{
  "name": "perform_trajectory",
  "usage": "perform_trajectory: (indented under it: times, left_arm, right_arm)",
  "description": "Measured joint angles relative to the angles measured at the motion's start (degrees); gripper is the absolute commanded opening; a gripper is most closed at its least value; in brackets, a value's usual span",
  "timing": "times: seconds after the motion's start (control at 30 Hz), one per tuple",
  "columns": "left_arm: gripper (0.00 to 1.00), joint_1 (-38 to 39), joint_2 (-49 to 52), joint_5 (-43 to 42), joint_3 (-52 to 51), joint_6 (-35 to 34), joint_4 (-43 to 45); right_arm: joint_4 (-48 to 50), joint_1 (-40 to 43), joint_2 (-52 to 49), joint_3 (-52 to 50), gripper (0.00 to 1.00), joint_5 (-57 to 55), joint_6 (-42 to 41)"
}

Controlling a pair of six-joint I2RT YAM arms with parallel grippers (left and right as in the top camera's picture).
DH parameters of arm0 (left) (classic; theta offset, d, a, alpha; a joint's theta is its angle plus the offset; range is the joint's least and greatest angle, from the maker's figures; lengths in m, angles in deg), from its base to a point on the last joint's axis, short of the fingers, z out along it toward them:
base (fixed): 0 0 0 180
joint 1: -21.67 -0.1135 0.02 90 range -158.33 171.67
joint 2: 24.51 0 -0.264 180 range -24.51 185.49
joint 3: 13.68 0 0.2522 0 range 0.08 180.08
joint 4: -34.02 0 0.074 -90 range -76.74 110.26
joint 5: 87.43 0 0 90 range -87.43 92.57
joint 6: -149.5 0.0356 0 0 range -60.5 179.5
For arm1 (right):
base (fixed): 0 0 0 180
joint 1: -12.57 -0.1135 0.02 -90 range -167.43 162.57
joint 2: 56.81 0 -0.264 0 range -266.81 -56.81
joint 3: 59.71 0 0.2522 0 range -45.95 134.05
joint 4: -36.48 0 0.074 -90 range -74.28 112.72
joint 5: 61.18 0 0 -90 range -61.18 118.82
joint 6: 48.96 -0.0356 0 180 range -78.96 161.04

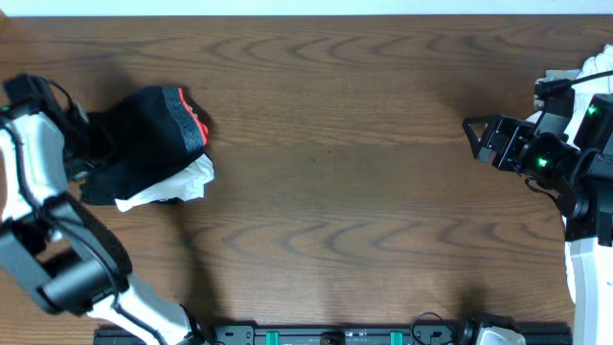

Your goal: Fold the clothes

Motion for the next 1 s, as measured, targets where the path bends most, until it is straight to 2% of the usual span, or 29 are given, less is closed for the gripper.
perform_trajectory:
  times: [0.13,0.17,0.2,0.23,0.4,0.6,0.67,0.73,1.0]
  left_arm:
    - [0.10,0.00,0.35,0.74,-0.02,-0.31,-0.44]
    - [0.17,0.00,0.07,0.76,0.24,-0.48,-1.07]
    - [0.28,0.00,-0.24,0.79,0.63,-0.66,-1.95]
    - [0.33,0.00,-0.50,0.70,1.20,-0.81,-3.08]
    - [0.41,0.85,-4.42,-0.70,8.63,-1.60,-12.02]
    - [0.50,8.46,-20.31,-2.67,17.57,1.73,-17.77]
    - [0.57,12.57,-26.71,-3.87,18.49,2.80,-19.28]
    - [0.98,15.76,-32.61,-4.42,18.82,3.87,-21.00]
    - [0.98,18.45,-45.00,-4.94,18.91,4.55,-25.03]
  right_arm:
    - [0.00,0.00,0.00,0.00,0.82,0.00,0.00]
    - [0.04,0.00,0.00,0.00,0.83,0.02,0.00]
    - [0.15,0.00,0.00,0.00,0.83,0.02,0.00]
    - [0.46,0.00,0.00,0.00,0.83,0.02,-0.02]
    - [7.37,0.00,0.00,-0.02,0.84,2.34,0.37]
    - [20.46,-0.02,0.26,0.02,0.89,11.43,1.16]
    - [21.14,-0.35,0.90,0.02,0.95,13.66,0.72]
    - [19.30,-1.33,1.68,0.02,0.99,14.80,0.13]
    - [13.53,-7.91,2.40,0.02,0.99,12.11,0.76]
